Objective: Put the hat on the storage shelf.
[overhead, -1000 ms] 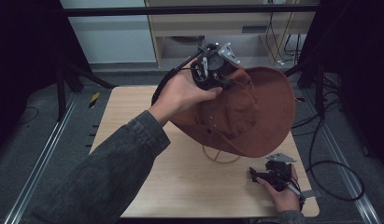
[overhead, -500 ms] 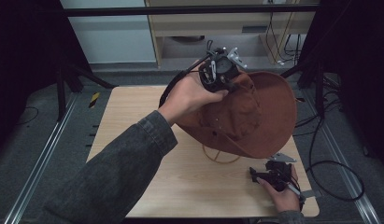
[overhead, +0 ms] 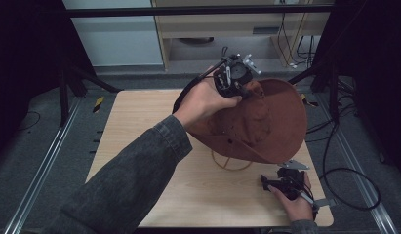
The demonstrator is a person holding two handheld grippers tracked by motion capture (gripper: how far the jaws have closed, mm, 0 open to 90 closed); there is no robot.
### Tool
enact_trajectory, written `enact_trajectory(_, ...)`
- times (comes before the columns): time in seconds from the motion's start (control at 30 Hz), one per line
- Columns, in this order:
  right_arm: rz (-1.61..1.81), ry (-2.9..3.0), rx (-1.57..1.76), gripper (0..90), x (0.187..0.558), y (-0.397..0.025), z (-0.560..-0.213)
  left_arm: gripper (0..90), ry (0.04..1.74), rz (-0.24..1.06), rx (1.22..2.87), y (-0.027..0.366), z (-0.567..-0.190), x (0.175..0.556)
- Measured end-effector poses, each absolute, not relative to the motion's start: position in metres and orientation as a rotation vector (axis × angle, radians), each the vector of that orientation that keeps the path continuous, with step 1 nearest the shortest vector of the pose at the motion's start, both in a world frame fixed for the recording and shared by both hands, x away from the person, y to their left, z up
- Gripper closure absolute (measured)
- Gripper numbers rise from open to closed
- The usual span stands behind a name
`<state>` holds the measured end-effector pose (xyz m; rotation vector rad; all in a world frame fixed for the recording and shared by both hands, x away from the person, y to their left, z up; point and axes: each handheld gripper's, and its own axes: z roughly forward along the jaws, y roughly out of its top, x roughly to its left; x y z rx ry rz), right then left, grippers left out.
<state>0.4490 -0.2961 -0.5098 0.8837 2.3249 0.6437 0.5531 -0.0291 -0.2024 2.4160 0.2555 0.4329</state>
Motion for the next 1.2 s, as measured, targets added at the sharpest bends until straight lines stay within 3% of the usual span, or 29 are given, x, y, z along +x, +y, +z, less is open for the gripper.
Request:
enact_trajectory(0.6, 0.643, 2.325, 0.883, 2.0, 0.449, -0.296, -0.510, 85.4, 0.273, 0.427, 2.423, -0.031, -0.212, 0.557)
enact_trajectory(1.2, 0.643, 2.325, 0.884, 2.0, 0.449, -0.296, -0.510, 73.2, 0.291, 0.429, 2.390, -0.029, -0.215, 0.557)
